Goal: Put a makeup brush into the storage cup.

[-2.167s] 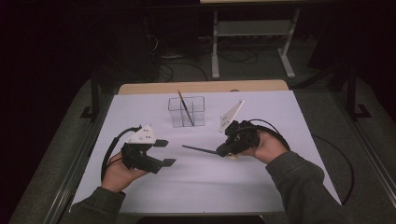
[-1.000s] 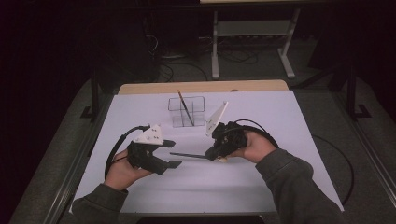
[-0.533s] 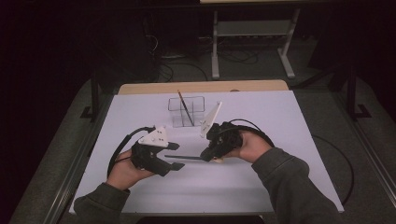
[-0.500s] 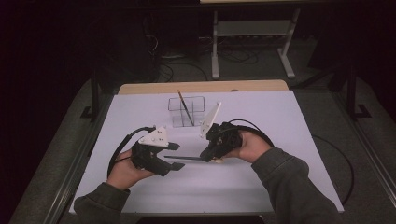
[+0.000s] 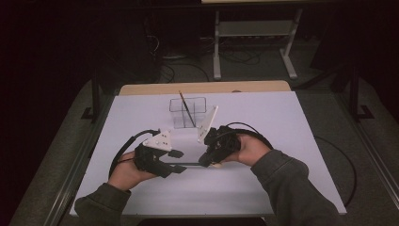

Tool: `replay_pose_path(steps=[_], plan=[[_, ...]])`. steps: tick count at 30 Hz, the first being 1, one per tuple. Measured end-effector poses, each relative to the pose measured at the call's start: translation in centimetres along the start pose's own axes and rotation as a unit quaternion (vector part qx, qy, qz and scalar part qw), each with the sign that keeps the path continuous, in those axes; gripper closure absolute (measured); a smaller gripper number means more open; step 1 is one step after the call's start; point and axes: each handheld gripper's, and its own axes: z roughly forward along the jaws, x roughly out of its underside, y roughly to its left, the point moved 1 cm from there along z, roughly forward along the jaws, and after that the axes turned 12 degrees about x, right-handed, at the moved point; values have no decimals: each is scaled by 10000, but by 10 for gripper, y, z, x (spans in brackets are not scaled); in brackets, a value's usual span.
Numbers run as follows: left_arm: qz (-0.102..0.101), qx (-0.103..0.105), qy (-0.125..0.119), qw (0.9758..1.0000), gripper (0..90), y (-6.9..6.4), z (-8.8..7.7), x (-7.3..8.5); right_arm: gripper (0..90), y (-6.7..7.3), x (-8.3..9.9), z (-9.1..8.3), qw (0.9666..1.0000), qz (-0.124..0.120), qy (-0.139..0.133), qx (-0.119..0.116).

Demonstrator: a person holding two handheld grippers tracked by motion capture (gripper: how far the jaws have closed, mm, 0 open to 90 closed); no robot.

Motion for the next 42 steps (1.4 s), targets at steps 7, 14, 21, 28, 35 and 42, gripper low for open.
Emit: replay_pose_path(steps=[7,14,21,28,35,42], plan=[[-16,266,92,9996,604,2,3,1,834,3,-1,1,9999,-85,42,-52],[-21,474,228,9986,690,2,6,1,834,5,-2,3,9998,-124,51,-110],[-35,633,318,9975,754,3,7,3,834,7,-4,5,9998,-163,61,-132],[-44,714,371,9968,791,3,9,3,834,7,-4,7,9997,-179,76,-155],[16,780,467,9959,830,3,11,3,834,7,-4,8,9996,-223,86,-127],[73,711,408,9966,837,1,11,6,806,8,-1,9,9997,-176,10,-170]])
